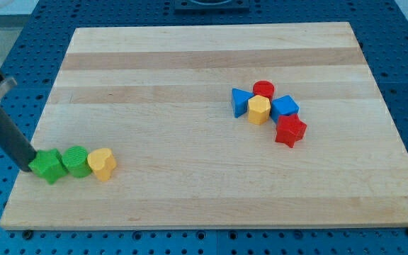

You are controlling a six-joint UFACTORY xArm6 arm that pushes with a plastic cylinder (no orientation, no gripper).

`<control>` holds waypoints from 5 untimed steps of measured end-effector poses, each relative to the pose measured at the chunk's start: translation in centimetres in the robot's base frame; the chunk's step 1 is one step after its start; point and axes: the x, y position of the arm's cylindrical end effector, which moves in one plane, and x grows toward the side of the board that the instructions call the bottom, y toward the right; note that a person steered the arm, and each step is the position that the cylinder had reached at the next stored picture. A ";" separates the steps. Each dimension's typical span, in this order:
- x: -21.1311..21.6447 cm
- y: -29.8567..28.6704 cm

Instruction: Push the green star towards bottom center

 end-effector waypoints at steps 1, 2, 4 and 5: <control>1.7 1.9; 1.8 5.2; 0.7 11.0; -1.3 11.5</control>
